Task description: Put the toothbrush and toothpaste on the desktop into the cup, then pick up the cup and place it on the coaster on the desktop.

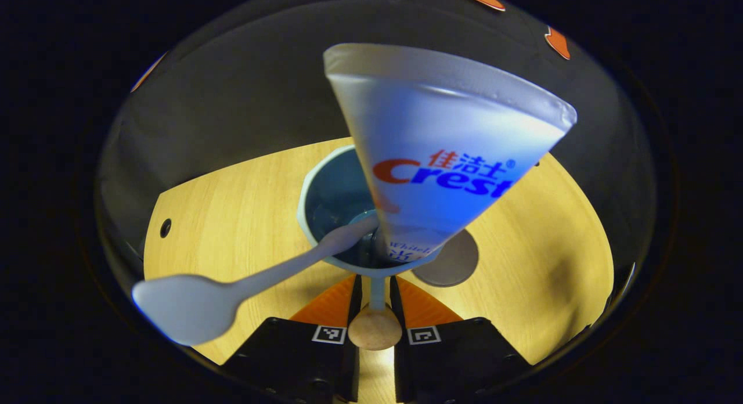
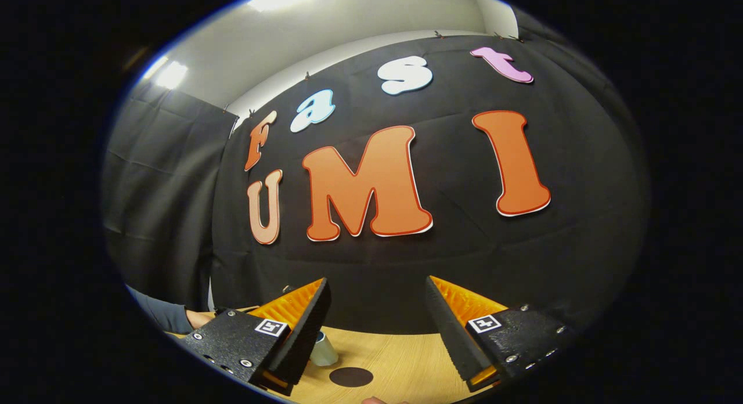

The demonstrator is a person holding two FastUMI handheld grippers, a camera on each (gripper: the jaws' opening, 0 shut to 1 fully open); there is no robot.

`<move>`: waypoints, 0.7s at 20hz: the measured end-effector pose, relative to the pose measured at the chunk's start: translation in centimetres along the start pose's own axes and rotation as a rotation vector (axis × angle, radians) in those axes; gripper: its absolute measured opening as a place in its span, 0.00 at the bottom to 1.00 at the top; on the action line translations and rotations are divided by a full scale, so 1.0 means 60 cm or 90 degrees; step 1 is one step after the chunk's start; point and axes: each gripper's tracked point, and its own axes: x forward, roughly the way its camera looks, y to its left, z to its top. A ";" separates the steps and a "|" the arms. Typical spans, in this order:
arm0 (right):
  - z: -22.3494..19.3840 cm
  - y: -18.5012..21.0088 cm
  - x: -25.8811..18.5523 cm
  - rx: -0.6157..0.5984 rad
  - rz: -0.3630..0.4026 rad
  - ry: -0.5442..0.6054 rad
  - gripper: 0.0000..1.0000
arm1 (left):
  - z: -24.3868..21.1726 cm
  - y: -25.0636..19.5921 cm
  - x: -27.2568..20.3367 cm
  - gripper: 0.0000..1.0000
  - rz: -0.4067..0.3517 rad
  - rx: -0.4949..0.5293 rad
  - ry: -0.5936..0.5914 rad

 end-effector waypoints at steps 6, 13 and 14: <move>0.011 -0.001 -0.011 -0.016 0.005 -0.012 0.97 | -0.052 -0.180 0.155 0.24 -0.029 0.037 0.008; 0.012 -0.010 -0.017 -0.016 0.005 -0.012 0.97 | -0.018 -0.196 0.303 0.24 -0.038 0.046 0.047; 0.012 -0.010 -0.016 -0.016 0.005 -0.012 0.97 | -0.025 -0.179 0.286 0.24 -0.039 0.045 0.051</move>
